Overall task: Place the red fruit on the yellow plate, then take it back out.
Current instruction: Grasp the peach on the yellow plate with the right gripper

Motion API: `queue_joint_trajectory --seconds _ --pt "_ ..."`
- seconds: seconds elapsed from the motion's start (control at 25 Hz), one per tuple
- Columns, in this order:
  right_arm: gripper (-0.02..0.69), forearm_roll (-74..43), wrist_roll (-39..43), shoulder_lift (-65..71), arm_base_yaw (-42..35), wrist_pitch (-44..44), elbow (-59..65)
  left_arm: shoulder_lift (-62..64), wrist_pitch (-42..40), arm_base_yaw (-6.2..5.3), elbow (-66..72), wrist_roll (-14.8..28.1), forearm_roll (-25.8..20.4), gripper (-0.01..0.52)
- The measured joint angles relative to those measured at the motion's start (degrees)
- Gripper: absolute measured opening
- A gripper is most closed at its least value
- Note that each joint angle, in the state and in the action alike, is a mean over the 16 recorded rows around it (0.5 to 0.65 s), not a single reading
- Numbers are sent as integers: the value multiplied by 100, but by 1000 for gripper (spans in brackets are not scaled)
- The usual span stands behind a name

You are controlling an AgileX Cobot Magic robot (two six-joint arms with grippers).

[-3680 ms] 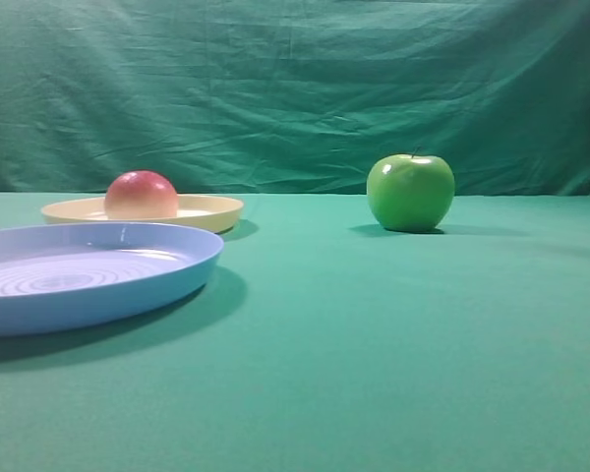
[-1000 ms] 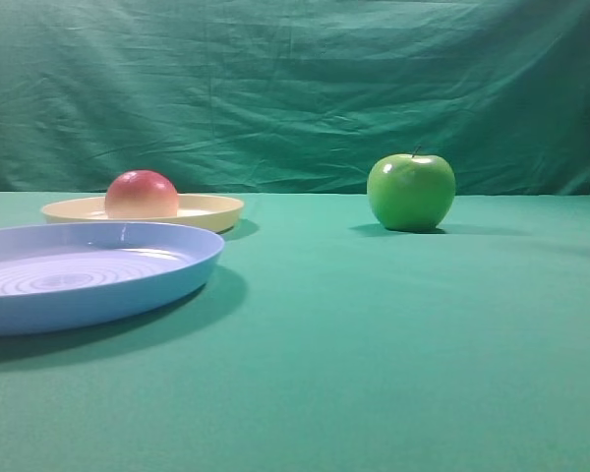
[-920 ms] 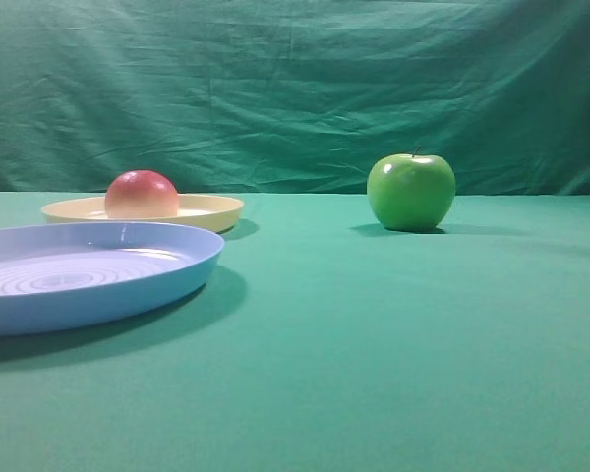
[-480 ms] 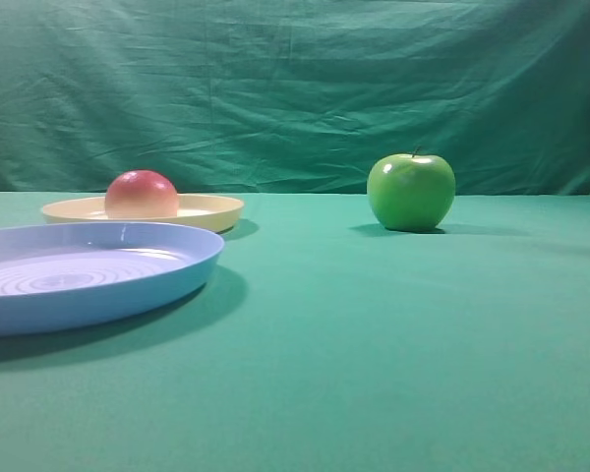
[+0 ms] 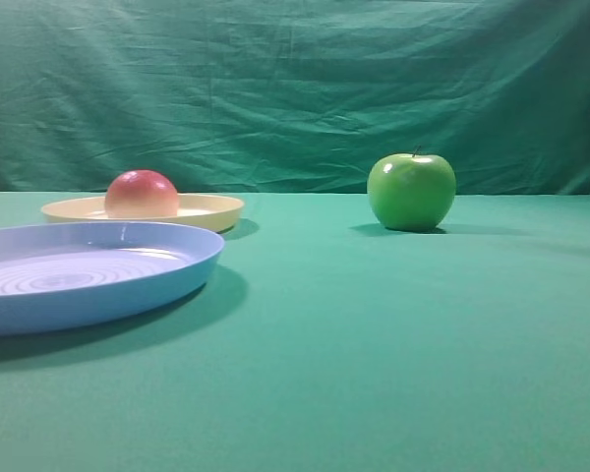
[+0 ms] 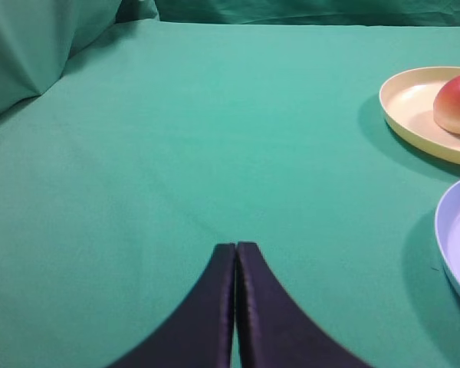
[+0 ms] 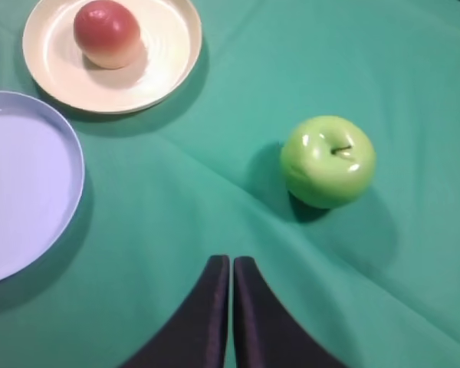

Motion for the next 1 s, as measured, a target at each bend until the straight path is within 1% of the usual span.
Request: queue_joint_trajectory --seconds 0.4,0.72,0.8,0.88,1.0 --pt "0 594 -756 2435 478 234 -2288 0 0 0 0 0 0 0" --pt "11 904 -1162 3890 995 -60 -3749 0 0 0 0 0 0 0" --pt "30 966 -1222 4160 1098 -220 -3985 0 0 0 0 0 0 0" --pt "63 1027 -1275 4390 1176 -389 -4160 0 0 0 0 0 0 0" --pt "151 1114 -1344 4664 1249 -645 -4321 0 0 0 0 -2 0 0"
